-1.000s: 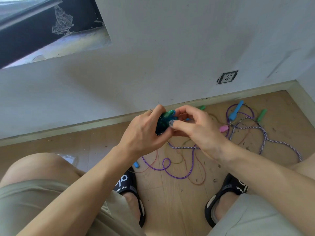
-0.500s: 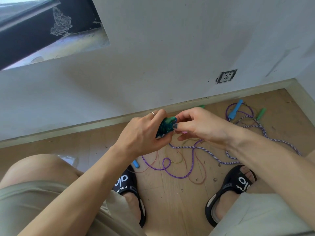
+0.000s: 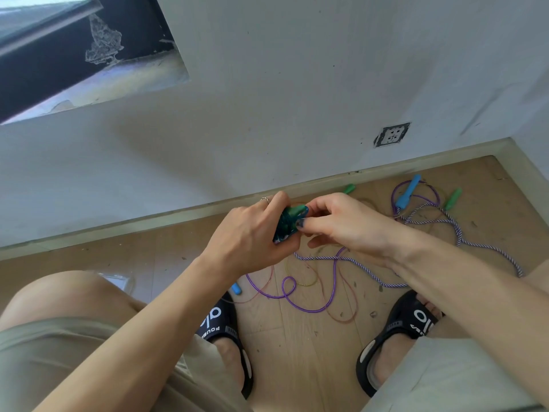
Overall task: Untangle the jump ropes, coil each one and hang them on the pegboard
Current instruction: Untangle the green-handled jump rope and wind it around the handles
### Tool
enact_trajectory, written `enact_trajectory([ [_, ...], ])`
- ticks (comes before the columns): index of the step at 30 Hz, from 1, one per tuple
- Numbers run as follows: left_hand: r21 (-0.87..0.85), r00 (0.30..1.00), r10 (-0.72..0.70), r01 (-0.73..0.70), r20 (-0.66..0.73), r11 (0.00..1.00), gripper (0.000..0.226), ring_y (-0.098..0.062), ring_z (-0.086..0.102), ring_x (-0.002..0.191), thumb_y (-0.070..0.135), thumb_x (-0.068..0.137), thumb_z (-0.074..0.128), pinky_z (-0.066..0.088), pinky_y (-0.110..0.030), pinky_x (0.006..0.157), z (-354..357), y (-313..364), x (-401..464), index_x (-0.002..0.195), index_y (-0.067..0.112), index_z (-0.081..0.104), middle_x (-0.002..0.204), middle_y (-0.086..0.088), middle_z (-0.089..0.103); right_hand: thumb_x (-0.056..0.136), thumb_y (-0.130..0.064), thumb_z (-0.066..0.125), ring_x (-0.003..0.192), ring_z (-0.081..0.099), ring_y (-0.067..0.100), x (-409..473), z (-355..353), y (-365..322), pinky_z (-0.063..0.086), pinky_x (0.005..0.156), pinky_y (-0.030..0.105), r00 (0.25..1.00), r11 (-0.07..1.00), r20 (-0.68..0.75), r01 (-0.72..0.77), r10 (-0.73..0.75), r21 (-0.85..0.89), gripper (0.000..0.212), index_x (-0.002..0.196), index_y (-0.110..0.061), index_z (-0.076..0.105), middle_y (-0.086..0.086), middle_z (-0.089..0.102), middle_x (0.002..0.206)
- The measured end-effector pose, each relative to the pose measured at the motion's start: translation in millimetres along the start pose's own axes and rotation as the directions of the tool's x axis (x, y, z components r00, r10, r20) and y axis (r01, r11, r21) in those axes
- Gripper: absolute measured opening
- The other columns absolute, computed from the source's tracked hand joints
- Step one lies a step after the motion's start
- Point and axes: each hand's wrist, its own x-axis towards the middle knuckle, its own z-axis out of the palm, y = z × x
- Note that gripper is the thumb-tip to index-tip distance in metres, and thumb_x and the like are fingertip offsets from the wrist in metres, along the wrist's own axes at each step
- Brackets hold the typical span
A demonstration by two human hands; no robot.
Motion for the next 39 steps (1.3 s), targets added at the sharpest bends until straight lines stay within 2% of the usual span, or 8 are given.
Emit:
enact_trajectory([
  [5, -0.043, 0.997, -0.075, 0.075, -0.003, 0.996, 0.041, -0.025, 0.042, 0.048, 0.046, 0.080, 0.070, 0.035, -0.030, 0.044, 4, 1, 1, 0.093, 0.014, 0.047, 0.065, 0.009, 0.043, 0.095, -0.006, 0.062, 0.079, 0.066, 0.010, 4, 11, 5, 0.057, 0.073, 0.022, 0.992, 0.995, -0.123, 0.023, -0.011, 0.099, 0.005, 0.096, -0.004, 0.066, 0.005, 0.069, 0.089],
  [14, -0.109, 0.976, -0.214, 0.218, 0.045, 0.970, 0.050, -0.028, 0.047, 0.052, 0.061, 0.081, 0.058, 0.041, -0.035, 0.047, 15, 3, 1, 0.090, 0.015, 0.042, 0.062, 0.005, 0.048, 0.093, -0.008, 0.063, 0.087, 0.069, 0.022, 11, 28, 19, 0.060, 0.085, 0.041, 0.951, 0.979, -0.308, 0.032, 0.033, 0.203, 0.001, 0.092, -0.009, 0.063, 0.009, 0.068, 0.092],
  [17, -0.145, 0.965, -0.254, 0.260, 0.061, 0.955, 0.055, -0.025, 0.049, 0.050, 0.067, 0.079, 0.048, 0.043, -0.035, 0.046, 15, 4, 1, 0.089, 0.014, 0.043, 0.059, 0.007, 0.047, 0.092, -0.014, 0.065, 0.091, 0.070, 0.021, 14, 31, 23, 0.060, 0.084, 0.040, 0.923, 0.996, -0.385, 0.044, -0.008, 0.083, 0.005, 0.091, -0.018, 0.062, 0.006, 0.067, 0.098],
  [22, -0.190, 0.946, -0.311, 0.322, 0.086, 0.927, 0.041, -0.025, 0.049, 0.052, 0.052, 0.081, 0.062, 0.040, -0.033, 0.047, 13, 4, 1, 0.087, 0.015, 0.044, 0.059, 0.006, 0.049, 0.089, -0.009, 0.066, 0.086, 0.061, 0.006, 13, 28, 20, 0.048, 0.067, 0.009, 0.882, 0.946, -0.377, 0.192, -0.284, -0.262, 0.010, 0.090, -0.016, 0.060, -0.004, 0.055, 0.102],
  [30, -0.185, 0.957, -0.277, 0.288, 0.083, 0.940, 0.040, -0.022, 0.049, 0.052, 0.050, 0.080, 0.063, 0.043, -0.035, 0.048, 10, -1, 0, 0.088, 0.015, 0.045, 0.060, 0.006, 0.050, 0.082, -0.008, 0.070, 0.072, 0.056, 0.010, 12, 20, 14, 0.045, 0.063, 0.021, 0.836, 0.822, -0.250, 0.344, -0.488, -0.453, 0.016, 0.083, -0.020, 0.058, -0.008, 0.059, 0.083],
  [33, -0.198, 0.960, -0.271, 0.279, 0.070, 0.940, 0.040, -0.021, 0.051, 0.052, 0.053, 0.079, 0.061, 0.045, -0.035, 0.047, 10, -2, -1, 0.086, 0.016, 0.046, 0.061, 0.006, 0.052, 0.084, -0.008, 0.070, 0.066, 0.056, 0.006, 13, 18, 14, 0.049, 0.063, 0.020, 0.864, 0.885, -0.279, 0.321, -0.419, -0.336, 0.016, 0.090, -0.020, 0.061, -0.008, 0.063, 0.082],
  [36, -0.210, 0.965, -0.260, 0.263, 0.040, 0.942, 0.040, -0.022, 0.051, 0.052, 0.052, 0.079, 0.065, 0.044, -0.034, 0.047, 8, -3, 0, 0.085, 0.017, 0.046, 0.059, 0.005, 0.052, 0.084, -0.008, 0.072, 0.073, 0.058, 0.013, 16, 16, 11, 0.057, 0.072, 0.039, 0.917, 0.962, -0.311, 0.272, -0.249, 0.031, 0.017, 0.092, -0.020, 0.063, -0.004, 0.065, 0.084],
  [39, -0.186, 0.974, -0.222, 0.228, 0.053, 0.956, 0.036, -0.022, 0.053, 0.053, 0.052, 0.079, 0.061, 0.047, -0.036, 0.048, 10, -5, 3, 0.086, 0.019, 0.047, 0.061, 0.003, 0.055, 0.087, -0.002, 0.069, 0.080, 0.064, 0.013, 15, 15, 6, 0.058, 0.078, 0.035, 0.936, 0.952, -0.316, 0.228, -0.156, 0.204, 0.016, 0.093, -0.016, 0.064, 0.001, 0.066, 0.087],
])
